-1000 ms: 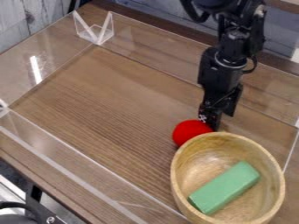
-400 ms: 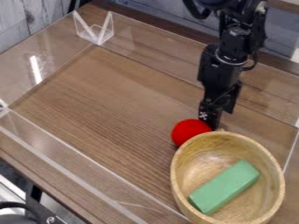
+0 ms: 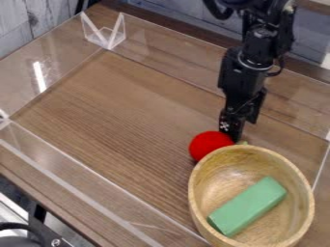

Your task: Move the red object to the right side of the table

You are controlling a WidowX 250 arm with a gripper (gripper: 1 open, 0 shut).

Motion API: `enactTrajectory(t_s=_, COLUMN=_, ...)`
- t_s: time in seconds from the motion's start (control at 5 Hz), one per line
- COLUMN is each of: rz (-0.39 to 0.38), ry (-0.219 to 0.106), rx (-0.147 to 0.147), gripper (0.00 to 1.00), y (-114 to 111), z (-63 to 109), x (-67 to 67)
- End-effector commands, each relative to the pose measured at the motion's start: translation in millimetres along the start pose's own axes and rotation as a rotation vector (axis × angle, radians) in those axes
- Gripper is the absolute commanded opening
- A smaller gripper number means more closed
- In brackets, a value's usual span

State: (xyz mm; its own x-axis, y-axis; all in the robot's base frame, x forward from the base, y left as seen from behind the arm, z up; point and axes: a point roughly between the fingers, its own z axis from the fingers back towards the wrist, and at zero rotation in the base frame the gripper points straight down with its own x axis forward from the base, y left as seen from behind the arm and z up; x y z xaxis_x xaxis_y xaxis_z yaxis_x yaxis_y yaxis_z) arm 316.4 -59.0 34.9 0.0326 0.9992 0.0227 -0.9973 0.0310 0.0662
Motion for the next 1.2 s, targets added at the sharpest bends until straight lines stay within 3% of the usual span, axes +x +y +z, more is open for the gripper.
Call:
enactTrajectory(t_s=0.0, rz=0.030, ry=0.011, rx=-0.113, gripper=1.00, y=-13, z=36.0, x=3.5)
enactTrajectory(t_s=0.6, rz=0.075, ry=0.008, rx=-0.128, gripper=1.00, y=-16, z=42.2, x=12.2)
enactTrajectory(t_s=1.0, rz=0.123, ry=-0.003, rx=-0.129, gripper=1.00, y=-16, z=33.0, x=23.4)
